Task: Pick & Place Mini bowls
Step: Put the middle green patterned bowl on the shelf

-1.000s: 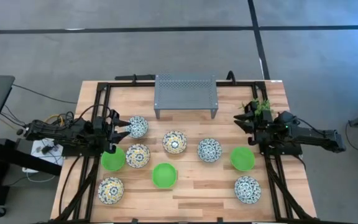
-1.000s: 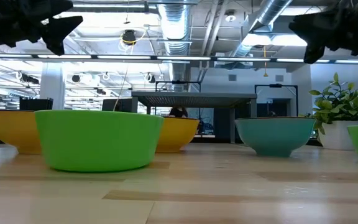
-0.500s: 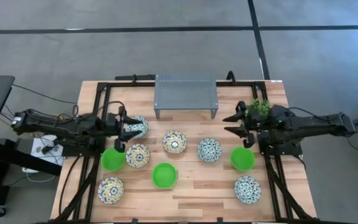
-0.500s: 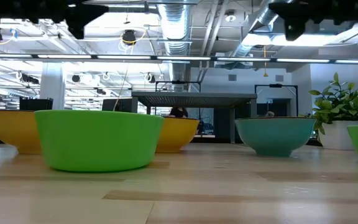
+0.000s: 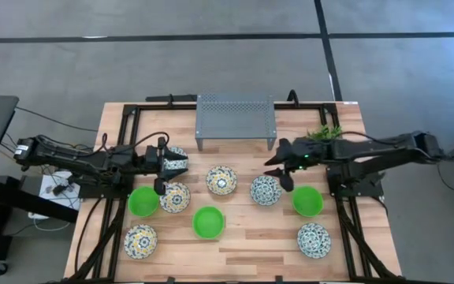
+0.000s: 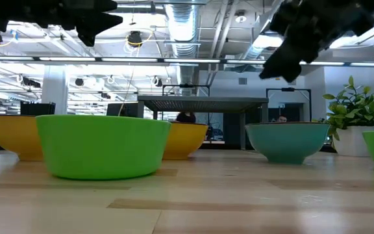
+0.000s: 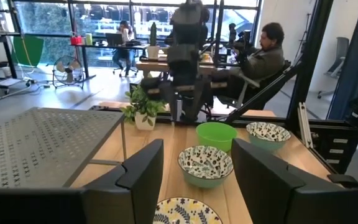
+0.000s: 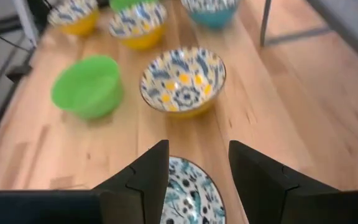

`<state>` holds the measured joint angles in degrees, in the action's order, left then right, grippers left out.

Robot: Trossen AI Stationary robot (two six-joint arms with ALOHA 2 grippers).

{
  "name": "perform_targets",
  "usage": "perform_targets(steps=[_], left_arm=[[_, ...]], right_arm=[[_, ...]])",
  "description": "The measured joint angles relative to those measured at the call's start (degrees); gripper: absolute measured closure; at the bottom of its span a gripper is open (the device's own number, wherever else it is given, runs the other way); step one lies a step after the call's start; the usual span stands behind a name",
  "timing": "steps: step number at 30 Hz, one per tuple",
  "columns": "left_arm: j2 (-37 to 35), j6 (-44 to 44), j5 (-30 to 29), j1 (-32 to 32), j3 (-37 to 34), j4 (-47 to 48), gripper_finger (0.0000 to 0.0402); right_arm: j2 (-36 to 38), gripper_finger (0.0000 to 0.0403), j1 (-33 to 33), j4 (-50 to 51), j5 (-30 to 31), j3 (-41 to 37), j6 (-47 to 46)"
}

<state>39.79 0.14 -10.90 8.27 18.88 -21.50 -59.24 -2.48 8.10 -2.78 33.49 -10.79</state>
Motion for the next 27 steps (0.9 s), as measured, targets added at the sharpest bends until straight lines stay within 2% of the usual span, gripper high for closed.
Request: perform_targets(steps=[10, 21, 24, 27], left_arm=[[-0.02, 0.00, 0.00, 0.00, 0.00, 0.00, 0.0211], [-0.02, 0.00, 0.00, 0.00, 0.00, 0.00, 0.0211], [-0.02, 0.00, 0.02, 0.00, 0.02, 0.00, 0.0211], [-0.02, 0.00, 0.02, 0.00, 0.02, 0.00, 0.0211]], right_arm=[[-9.86, 0.0239, -1.88, 6.60, -0.23, 0.75, -2.11], [-17.49, 0.0241, -1.79, 6.25, -1.69, 0.80, -2.89], [-18.35, 0.0257, -1.79, 6.51, -1.82, 0.80, -5.16], [-18.91, 0.0291, -1.79, 7.07, -1.88, 0.74, -7.18]])
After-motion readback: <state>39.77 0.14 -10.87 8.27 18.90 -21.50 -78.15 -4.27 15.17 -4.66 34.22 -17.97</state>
